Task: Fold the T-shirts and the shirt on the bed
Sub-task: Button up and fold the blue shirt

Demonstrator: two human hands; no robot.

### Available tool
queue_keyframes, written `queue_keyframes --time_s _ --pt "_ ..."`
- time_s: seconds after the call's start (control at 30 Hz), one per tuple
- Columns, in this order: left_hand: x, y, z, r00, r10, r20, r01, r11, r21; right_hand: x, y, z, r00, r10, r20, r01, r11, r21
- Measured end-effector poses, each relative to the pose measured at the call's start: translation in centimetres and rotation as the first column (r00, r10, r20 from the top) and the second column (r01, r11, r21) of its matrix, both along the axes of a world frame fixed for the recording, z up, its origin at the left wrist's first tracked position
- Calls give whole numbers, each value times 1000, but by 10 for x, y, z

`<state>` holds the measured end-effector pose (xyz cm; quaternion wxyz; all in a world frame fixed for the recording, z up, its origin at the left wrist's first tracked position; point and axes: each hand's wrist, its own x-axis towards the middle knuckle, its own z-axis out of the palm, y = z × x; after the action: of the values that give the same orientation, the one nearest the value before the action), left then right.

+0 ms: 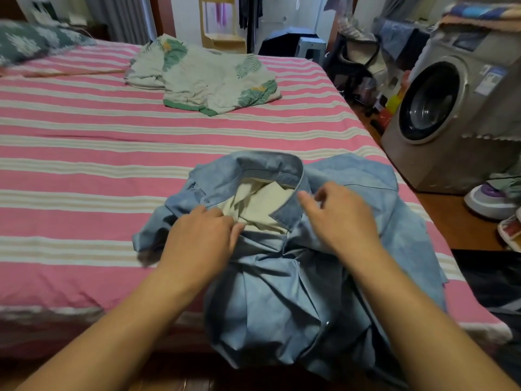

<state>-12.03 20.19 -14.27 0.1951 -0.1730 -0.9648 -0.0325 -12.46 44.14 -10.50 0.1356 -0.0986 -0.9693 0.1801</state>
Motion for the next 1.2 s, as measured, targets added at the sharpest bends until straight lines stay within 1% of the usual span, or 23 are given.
queue_keyframes --time_s 0.07,0.13,0.17,0.23,0.3,0.33,0.37,0.4,0.43,0.47,0.5,0.53,0.57,0.6,0.63,0.7,0.77,0.93,0.97,1.03,1.1,1.17,1.2 --pt "-7 -6 -3 999 -4 -47 2 999 -43 -10 -19 -7 983 -3 182 -20 992 123" --pt "-17 -15 -4 999 7 -53 -7 1000 -18 -15 -17 -18 948 -25 319 -46 975 215" --pt "-21 -18 -4 999 -4 -38 4 1000 -5 -17 -11 -19 937 -36 347 -45 974 222" --pt "-32 -24 -6 999 -38 -11 38 999 -13 -21 4 -16 950 -54 309 -9 980 199" --pt "-40 -26 -4 999 -45 -16 44 998 -33 -24 12 -5 976 -63 210 47 996 81" --pt "-43 -26 -1 999 -47 -14 47 999 -8 -24 16 -1 990 -72 124 81 994 -67" --pt "-44 -24 7 997 -74 28 71 995 74 -23 18 3 994 -108 9 106 955 -276" --pt "-42 -21 22 986 -147 83 121 959 256 -23 20 6 982 -169 -90 102 862 -496" --pt "-37 -17 41 962 -251 111 166 854 494 -22 19 10 965 -225 -137 64 706 -705" --pt "-32 -12 61 933 -349 82 199 694 692 -24 18 14 958 -254 -136 8 496 -868" --pt "-27 -6 80 914 -404 34 228 582 781 -26 17 16 964 -238 -117 -48 278 -959" --pt "-24 0 92 900 -436 15 248 538 806 -26 15 18 971 -212 -115 -88 133 -987" --pt "-23 5 98 888 -458 48 241 551 799 -24 12 20 976 -176 -126 -113 81 -990" --pt "-23 10 97 885 -451 118 207 607 767 -21 7 22 979 -148 -142 -127 108 -986" --pt "-25 15 89 885 -418 206 152 678 719 -16 1 24 980 -117 -164 -142 173 -975" --pt "-27 22 70 845 -364 391 15 749 663 -8 -13 25 974 -72 -216 -174 372 -912" --pt "-25 27 58 775 -387 500 -108 699 707 -1 -27 18 968 -21 -249 -203 511 -835" --pt "-15 25 58 708 -490 508 -311 429 848 16 -47 -2 979 40 -198 -183 590 -786" --pt "-13 24 57 692 -502 518 -344 401 849 20 -47 -3 984 71 -162 -171 616 -769" --pt "-10 22 55 673 -501 544 -382 394 836 25 -44 -8 990 131 -56 -130 668 -732" --pt "-9 21 52 650 -519 555 -427 355 832 28 -41 -8 994 110 8 -75 727 -682" --pt "-8 22 53 618 -561 551 -476 291 830 28 -37 -4 999 20 -48 -47 722 -690" --pt "-8 23 55 626 -554 549 -467 298 833 29 -34 0 991 -60 -119 -45 688 -725"
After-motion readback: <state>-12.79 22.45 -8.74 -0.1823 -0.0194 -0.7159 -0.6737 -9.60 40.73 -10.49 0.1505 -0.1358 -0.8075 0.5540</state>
